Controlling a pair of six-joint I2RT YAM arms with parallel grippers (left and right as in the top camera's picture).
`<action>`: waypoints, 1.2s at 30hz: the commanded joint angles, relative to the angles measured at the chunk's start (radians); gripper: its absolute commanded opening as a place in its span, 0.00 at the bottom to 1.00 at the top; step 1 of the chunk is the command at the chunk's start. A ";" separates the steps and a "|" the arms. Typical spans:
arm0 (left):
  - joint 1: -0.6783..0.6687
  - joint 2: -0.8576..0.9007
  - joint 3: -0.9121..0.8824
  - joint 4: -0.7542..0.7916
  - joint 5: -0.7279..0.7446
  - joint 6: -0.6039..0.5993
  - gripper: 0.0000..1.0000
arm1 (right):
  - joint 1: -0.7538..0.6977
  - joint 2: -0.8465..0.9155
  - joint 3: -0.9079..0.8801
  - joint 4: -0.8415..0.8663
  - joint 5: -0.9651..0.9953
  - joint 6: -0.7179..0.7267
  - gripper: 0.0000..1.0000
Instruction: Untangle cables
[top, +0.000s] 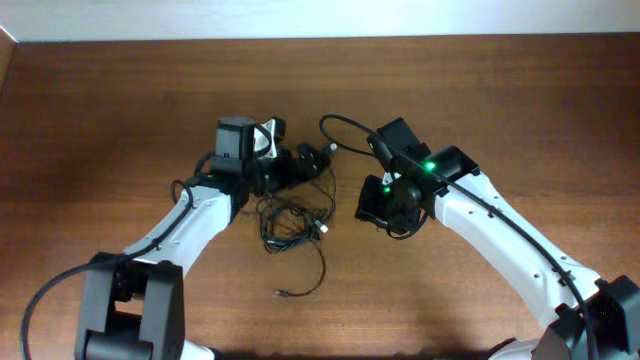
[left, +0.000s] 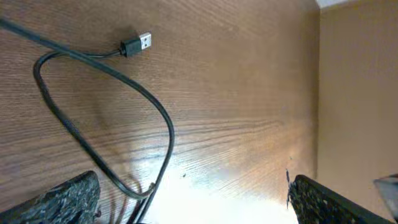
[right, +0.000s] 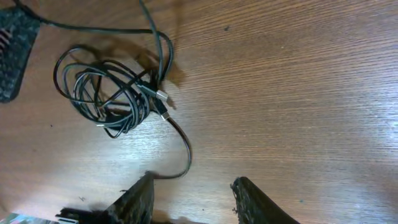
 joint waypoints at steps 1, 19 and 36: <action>0.026 -0.008 0.006 -0.010 0.029 0.133 0.99 | 0.003 0.005 0.004 -0.017 0.017 -0.011 0.44; -0.044 -0.180 -0.227 -0.342 -0.620 0.028 0.61 | 0.003 0.005 0.004 -0.021 0.046 -0.010 0.49; 0.194 -0.099 -0.150 -0.192 0.389 0.006 0.00 | -0.053 -0.230 0.004 -0.101 -0.119 -0.326 0.49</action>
